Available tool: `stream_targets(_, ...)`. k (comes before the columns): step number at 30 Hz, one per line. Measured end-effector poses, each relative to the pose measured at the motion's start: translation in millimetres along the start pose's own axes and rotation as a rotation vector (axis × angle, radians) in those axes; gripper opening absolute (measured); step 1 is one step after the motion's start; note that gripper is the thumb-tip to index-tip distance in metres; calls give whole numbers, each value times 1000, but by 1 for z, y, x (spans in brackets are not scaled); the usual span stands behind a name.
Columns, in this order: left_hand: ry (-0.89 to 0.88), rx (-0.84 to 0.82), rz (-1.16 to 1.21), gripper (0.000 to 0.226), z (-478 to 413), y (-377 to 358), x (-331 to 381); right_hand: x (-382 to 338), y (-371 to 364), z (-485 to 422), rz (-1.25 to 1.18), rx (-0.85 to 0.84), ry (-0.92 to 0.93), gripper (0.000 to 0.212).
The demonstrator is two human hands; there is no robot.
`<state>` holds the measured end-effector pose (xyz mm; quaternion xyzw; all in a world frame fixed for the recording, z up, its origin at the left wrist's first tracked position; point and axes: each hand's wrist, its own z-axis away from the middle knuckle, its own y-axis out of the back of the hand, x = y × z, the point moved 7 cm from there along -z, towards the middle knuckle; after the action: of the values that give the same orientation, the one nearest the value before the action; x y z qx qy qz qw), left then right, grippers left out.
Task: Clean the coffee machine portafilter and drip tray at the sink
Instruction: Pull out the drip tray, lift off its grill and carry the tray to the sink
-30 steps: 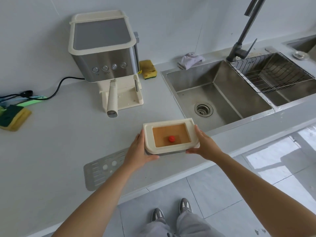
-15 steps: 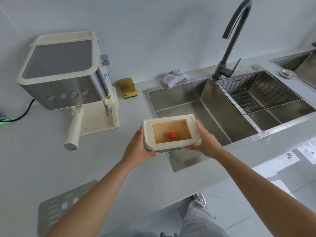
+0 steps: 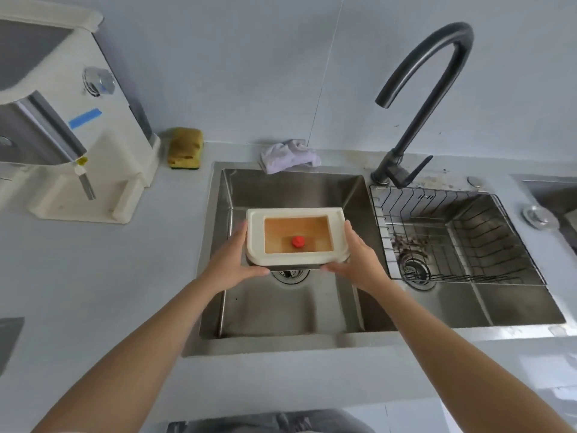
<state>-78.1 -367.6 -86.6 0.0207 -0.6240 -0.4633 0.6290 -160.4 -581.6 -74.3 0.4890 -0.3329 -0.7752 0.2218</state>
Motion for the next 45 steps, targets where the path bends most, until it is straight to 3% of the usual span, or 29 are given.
stream_targets(8, 114, -27, -16, 106, -3, -11, 23, 25, 13, -12, -16, -133, -42, 106)
stream_targets(16, 109, -21, -19, 103, -10, -4, 35, 31, 12, -16, -99, -140, -46, 97)
stream_targets(28, 166, -12, 17, 91, -24, -7, 39, 48, 10, -24, -231, -189, -66, 58)
stream_targets(45, 157, 59, -22, 79, -32, 8, 60, 46, -12, -13, -342, -285, -109, 55)
